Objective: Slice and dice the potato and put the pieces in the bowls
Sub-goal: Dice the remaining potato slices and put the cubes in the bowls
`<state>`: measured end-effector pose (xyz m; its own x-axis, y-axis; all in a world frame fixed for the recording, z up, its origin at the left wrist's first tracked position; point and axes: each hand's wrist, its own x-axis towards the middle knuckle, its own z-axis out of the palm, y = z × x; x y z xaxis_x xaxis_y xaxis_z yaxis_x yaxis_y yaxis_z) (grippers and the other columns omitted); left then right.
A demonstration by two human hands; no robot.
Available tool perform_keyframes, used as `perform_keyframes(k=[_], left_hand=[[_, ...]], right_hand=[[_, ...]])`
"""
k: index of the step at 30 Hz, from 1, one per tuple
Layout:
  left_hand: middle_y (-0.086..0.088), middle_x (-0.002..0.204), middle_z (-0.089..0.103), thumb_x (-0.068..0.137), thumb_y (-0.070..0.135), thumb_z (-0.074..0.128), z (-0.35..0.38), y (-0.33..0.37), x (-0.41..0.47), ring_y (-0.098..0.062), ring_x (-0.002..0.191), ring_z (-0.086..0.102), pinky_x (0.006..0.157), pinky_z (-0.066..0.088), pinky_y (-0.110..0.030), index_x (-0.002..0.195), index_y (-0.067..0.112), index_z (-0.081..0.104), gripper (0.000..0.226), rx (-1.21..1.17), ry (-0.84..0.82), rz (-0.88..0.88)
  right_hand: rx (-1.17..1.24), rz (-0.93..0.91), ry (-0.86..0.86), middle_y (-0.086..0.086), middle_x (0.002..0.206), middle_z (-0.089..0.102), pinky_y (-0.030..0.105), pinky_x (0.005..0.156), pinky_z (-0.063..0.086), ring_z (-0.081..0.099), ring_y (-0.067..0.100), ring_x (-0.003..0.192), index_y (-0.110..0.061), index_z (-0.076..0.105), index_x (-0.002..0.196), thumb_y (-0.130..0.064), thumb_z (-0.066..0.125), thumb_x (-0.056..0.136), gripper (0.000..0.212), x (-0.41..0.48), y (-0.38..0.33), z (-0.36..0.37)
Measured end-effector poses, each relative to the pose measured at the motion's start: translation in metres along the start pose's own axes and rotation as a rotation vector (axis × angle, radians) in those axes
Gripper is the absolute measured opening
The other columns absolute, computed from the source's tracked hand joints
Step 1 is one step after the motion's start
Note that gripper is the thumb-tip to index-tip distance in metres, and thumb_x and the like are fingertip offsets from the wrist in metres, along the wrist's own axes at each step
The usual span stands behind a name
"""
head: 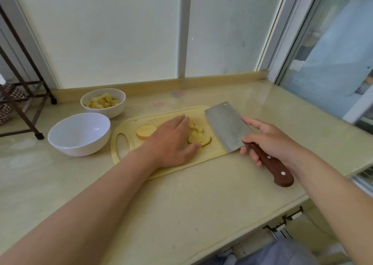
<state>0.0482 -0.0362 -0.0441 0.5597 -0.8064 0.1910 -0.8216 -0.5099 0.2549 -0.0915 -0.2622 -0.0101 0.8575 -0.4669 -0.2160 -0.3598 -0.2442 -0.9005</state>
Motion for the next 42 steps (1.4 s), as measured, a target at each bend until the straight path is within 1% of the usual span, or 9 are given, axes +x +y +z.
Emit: perform_keyframes(k=[4,8,15,18,22,31,35,39,42], left_hand=[[-0.010,0.161,0.020,0.097,0.057,0.035,0.003,-0.002,0.005,-0.020,0.149,0.014,0.122,0.007,-0.034,0.155,0.009,0.002,0.083,0.042,-0.131,-0.012],[-0.004,0.155,0.034,0.095,0.054,0.042,0.006,-0.006,0.008,-0.018,0.143,0.029,0.120,0.016,-0.035,0.155,0.014,0.016,0.076,-0.004,-0.084,0.031],[0.000,0.114,0.062,0.090,0.046,0.058,0.009,-0.012,0.009,-0.021,0.107,0.056,0.091,0.043,-0.029,0.136,0.016,0.049,0.055,-0.144,0.028,0.046],[-0.005,0.143,0.047,0.089,0.047,0.061,0.006,-0.009,0.006,-0.022,0.131,0.043,0.110,0.035,-0.031,0.146,0.014,0.040,0.069,-0.131,0.054,0.029],[-0.005,0.163,0.011,0.093,0.056,0.047,0.001,0.000,0.008,-0.020,0.149,0.010,0.121,0.009,-0.033,0.156,0.014,0.003,0.088,-0.016,-0.097,-0.066],[0.012,0.148,0.045,0.090,0.051,0.058,0.004,-0.008,0.013,-0.009,0.140,0.035,0.120,0.015,-0.038,0.153,0.023,0.019,0.080,-0.200,-0.070,-0.055],[0.007,0.153,0.037,0.087,0.051,0.063,0.001,-0.007,0.012,-0.014,0.141,0.032,0.117,0.025,-0.033,0.153,0.022,0.021,0.083,-0.228,-0.048,-0.068],[0.003,0.162,0.014,0.088,0.057,0.053,0.001,-0.004,0.018,-0.014,0.150,0.008,0.122,0.007,-0.035,0.155,0.023,0.000,0.092,-0.102,-0.154,-0.058],[0.006,0.158,0.029,0.086,0.057,0.051,0.004,-0.006,0.021,-0.009,0.146,0.020,0.122,0.004,-0.037,0.155,0.026,0.002,0.090,-0.130,-0.152,-0.035]], right_hand=[[-0.085,-0.021,-0.031,0.014,0.066,0.061,0.029,0.042,0.047,0.052,0.021,0.046,-0.048,0.043,0.144,0.002,0.054,0.096,0.070,0.001,-0.001,0.007],[-0.226,-0.059,-0.085,0.014,0.070,0.055,0.029,0.042,0.047,0.053,0.023,0.046,-0.054,0.048,0.121,-0.006,0.054,0.098,0.054,-0.003,-0.007,0.016],[-0.402,-0.156,-0.112,-0.007,0.069,0.057,0.029,0.046,0.048,0.054,0.020,0.046,-0.043,0.051,0.138,-0.016,0.057,0.099,0.048,-0.010,-0.012,0.028],[-0.398,-0.143,-0.108,0.000,0.077,0.058,0.028,0.046,0.048,0.054,0.021,0.047,-0.044,0.049,0.142,-0.017,0.057,0.100,0.051,-0.011,-0.011,0.028],[-0.334,-0.125,-0.074,0.000,0.074,0.056,0.021,0.040,0.043,0.052,0.016,0.042,-0.047,0.049,0.137,-0.015,0.058,0.101,0.049,-0.011,-0.009,0.030],[-0.365,-0.131,-0.060,0.001,0.067,0.057,0.023,0.043,0.046,0.057,0.019,0.047,-0.052,0.049,0.128,-0.021,0.058,0.099,0.043,-0.012,-0.006,0.032],[-0.365,-0.140,-0.051,-0.003,0.063,0.056,0.022,0.041,0.045,0.056,0.019,0.046,-0.047,0.054,0.126,-0.020,0.058,0.098,0.040,-0.011,-0.005,0.031],[-0.354,-0.128,-0.045,-0.001,0.062,0.055,0.023,0.042,0.045,0.057,0.019,0.045,-0.047,0.054,0.128,-0.021,0.059,0.097,0.041,-0.012,-0.004,0.031],[-0.364,-0.118,-0.044,-0.002,0.062,0.057,0.023,0.044,0.046,0.059,0.019,0.046,-0.048,0.051,0.134,-0.023,0.059,0.096,0.046,-0.010,-0.003,0.031]])
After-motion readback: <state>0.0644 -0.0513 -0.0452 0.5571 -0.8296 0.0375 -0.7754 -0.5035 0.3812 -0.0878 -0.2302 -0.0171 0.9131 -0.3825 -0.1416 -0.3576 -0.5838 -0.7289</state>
